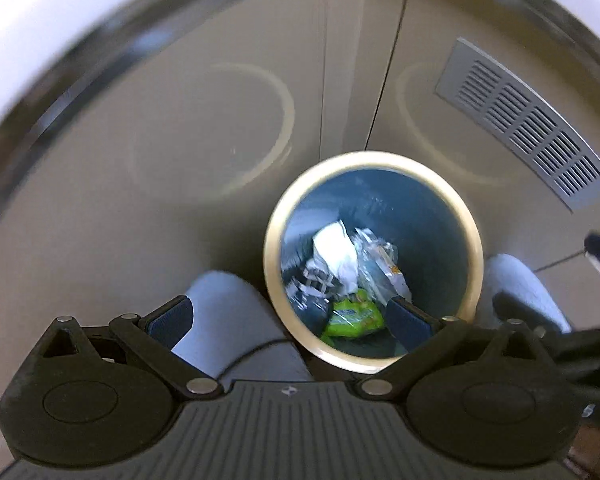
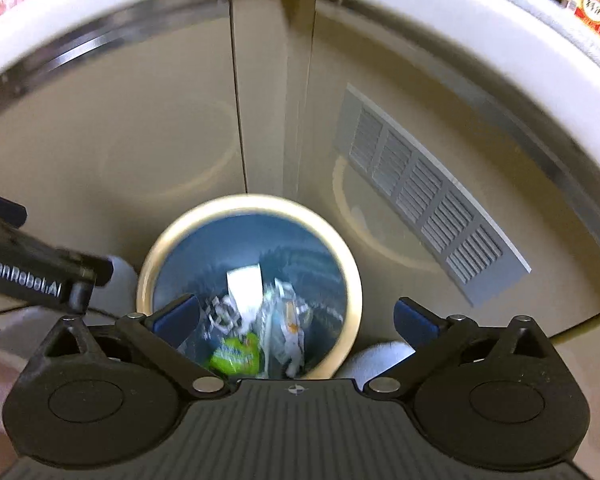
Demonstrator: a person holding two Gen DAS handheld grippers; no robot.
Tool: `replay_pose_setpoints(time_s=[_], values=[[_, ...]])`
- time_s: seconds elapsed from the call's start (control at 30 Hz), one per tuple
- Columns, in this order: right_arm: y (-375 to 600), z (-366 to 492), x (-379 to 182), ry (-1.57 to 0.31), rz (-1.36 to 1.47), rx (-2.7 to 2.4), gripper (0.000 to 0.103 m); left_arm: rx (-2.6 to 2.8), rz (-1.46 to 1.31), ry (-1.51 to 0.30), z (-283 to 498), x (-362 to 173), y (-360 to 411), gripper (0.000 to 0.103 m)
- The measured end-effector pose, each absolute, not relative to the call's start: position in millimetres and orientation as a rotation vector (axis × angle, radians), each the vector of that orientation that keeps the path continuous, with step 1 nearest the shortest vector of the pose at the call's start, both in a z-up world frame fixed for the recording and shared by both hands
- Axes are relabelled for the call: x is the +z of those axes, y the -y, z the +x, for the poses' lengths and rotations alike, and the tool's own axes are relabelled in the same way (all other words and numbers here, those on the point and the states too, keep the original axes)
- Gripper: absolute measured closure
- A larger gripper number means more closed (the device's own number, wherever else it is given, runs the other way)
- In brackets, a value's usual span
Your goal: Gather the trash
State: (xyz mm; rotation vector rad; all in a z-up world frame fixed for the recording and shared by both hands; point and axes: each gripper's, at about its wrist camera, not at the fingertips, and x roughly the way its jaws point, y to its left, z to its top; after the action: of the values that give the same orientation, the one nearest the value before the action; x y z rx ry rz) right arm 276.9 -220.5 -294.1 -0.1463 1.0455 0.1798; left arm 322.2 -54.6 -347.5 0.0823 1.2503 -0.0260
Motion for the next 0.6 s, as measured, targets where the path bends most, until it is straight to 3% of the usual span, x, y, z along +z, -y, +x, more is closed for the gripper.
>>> replay_pose_setpoints(time_s=[0.2, 0.6], values=[[219.9, 283.6, -315.4, -1.139, -0.143, 0.15, 0.0, -0.001, 0.117, -1.282, 322.1, -362.9, 56.1, 0.0], [219.2, 289.7, -322.9, -1.154, -0.145, 0.147, 0.0, -0.019, 0.143, -1.318, 325.2, -374.5, 59.7, 0.0]])
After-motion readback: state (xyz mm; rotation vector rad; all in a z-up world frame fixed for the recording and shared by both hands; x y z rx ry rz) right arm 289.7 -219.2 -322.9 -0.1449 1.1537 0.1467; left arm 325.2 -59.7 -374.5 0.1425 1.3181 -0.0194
